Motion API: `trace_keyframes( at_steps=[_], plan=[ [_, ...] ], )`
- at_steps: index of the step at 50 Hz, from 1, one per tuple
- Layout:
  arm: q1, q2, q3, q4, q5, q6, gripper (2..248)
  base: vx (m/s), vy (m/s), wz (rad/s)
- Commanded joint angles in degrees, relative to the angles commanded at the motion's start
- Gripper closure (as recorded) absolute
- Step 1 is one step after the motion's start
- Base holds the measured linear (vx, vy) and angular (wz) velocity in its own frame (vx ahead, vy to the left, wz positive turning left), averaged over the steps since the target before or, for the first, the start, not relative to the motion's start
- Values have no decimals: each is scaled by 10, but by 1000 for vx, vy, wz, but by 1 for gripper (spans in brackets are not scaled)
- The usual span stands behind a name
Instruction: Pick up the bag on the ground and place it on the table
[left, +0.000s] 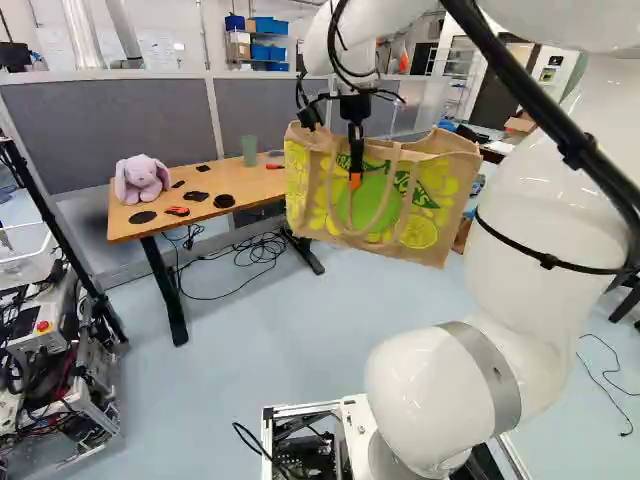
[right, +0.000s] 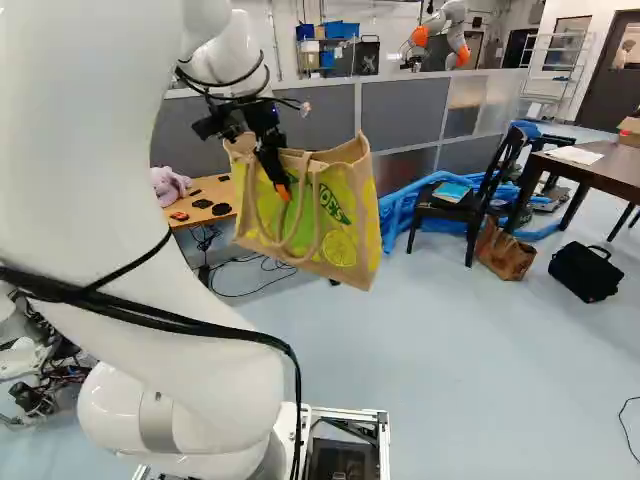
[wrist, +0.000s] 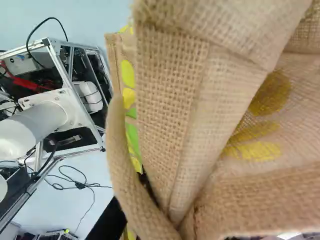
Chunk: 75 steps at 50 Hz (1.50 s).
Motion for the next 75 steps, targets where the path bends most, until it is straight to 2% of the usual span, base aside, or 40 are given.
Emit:
trace_keyframes(
  at_steps=[58, 75],
  plan=[
    [11, -24, -139, 0, -124, 0, 217, 0, 0, 0],
    [12, -28, -147, 0, -129, 0, 217, 0, 0, 0]
  ],
)
